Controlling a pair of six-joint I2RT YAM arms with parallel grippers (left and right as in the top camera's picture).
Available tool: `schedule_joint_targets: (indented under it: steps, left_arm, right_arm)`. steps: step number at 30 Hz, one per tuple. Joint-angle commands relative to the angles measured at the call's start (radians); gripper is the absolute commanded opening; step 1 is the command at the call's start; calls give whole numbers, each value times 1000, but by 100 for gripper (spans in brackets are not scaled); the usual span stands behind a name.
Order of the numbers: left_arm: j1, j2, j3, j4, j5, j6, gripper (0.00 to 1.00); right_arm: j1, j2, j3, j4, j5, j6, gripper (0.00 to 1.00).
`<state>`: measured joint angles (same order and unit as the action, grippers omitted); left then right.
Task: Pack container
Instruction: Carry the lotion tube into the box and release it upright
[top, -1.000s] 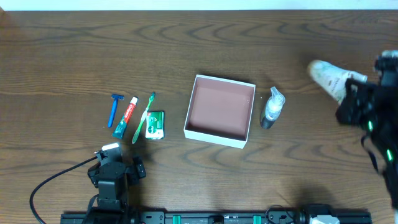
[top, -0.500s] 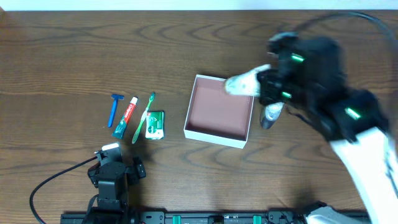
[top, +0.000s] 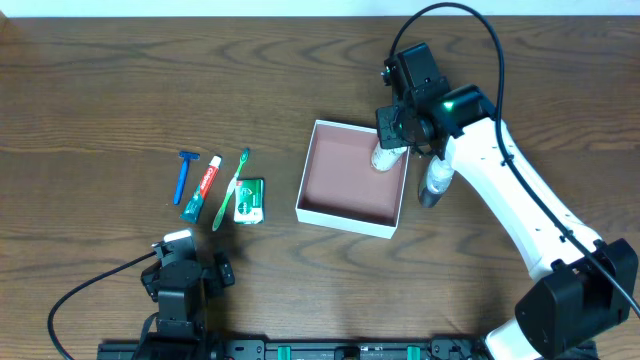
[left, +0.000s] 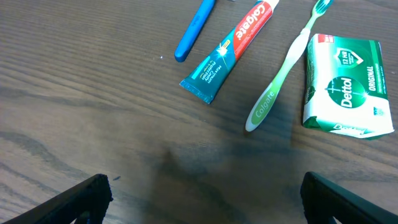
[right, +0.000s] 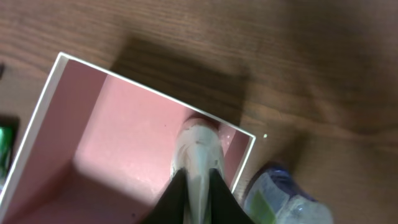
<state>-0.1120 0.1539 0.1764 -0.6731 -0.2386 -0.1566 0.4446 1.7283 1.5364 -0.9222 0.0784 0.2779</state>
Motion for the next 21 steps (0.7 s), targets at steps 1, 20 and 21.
schedule_joint_targets:
  steps: [1,20,21]
  left_arm:
    - [6,-6,-13,0,-8,3,98]
    - [6,-6,-13,0,-8,3,98]
    - [6,-6,-13,0,-8,3,98]
  right_arm:
    - [6,23,8,-4,19,5,36]
    - [-81,-415,16,-232,76,-33,71]
    - [-85,-406,6,-262,79,-19,71]
